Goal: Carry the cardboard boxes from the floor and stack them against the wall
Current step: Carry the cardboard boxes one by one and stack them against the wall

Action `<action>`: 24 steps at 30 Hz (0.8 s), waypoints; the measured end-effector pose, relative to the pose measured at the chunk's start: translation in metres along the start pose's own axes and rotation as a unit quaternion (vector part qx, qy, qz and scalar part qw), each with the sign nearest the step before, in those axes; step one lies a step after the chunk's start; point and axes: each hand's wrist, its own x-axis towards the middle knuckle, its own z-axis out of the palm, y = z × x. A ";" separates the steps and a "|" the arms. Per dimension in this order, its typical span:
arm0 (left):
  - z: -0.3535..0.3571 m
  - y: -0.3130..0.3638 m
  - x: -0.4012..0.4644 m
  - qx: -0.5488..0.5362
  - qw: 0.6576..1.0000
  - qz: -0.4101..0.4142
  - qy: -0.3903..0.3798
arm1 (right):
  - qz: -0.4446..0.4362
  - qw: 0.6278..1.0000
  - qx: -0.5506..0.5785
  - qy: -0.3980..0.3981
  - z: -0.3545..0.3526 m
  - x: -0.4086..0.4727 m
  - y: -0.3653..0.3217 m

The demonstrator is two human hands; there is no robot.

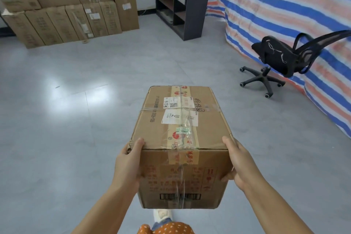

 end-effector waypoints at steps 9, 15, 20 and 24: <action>0.048 0.100 0.127 -0.017 1.000 0.007 0.012 | -0.010 1.000 -0.022 -0.008 0.080 0.117 -0.104; 0.089 0.144 0.223 -0.033 0.998 0.008 0.049 | 0.000 0.998 -0.037 -0.042 0.133 0.223 -0.168; 0.141 0.199 0.314 -0.041 0.996 0.013 0.078 | 0.004 0.997 -0.049 -0.065 0.176 0.322 -0.241; 0.178 0.249 0.379 -0.059 0.994 0.024 0.090 | -0.015 0.994 -0.066 -0.090 0.211 0.394 -0.307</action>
